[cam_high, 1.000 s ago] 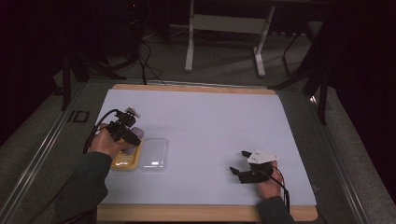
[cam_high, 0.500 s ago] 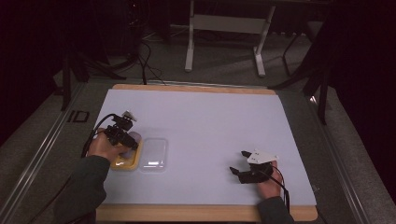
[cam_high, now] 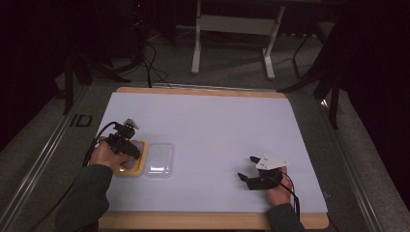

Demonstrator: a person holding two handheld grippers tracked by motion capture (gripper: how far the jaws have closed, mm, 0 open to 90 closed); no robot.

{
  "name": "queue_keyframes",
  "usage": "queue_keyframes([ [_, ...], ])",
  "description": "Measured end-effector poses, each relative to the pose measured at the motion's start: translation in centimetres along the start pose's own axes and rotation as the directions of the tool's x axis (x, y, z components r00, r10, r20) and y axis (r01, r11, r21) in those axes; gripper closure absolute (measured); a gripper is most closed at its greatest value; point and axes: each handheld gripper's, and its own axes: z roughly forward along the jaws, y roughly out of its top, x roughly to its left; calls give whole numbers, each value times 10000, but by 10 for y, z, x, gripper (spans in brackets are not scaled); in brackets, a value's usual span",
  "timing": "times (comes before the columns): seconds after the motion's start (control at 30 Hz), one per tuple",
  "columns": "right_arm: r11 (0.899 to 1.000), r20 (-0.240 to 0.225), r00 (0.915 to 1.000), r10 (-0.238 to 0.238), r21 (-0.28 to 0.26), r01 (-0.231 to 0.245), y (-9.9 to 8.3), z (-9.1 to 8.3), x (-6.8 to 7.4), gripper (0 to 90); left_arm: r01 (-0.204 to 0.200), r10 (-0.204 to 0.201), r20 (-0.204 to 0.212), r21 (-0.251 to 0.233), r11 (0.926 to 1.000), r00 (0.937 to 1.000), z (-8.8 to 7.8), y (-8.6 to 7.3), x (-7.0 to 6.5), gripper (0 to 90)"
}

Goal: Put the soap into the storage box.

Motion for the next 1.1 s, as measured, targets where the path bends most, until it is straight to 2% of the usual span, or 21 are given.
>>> queue_keyframes([
  [0.67,10000,9,10000,6,15,-6,0,0,0,196,364,-358,-176,343,9988,9992,14,-2,2,494],
  [0.8,9999,25,10000,-83,71,83,0,1,1,196,502,-501,-52,269,9984,9987,16,-3,4,485],
  [0.93,9998,54,9999,-152,115,151,1,1,1,196,718,-719,163,18,9974,9973,12,-2,6,430],
  [1.03,9998,55,9999,-149,100,148,0,1,1,196,827,-823,140,-293,9961,9965,6,-2,6,381],
  [1.1,9999,57,9999,-137,102,137,1,1,1,196,884,-889,-40,-664,9939,9960,0,-2,5,347],
])
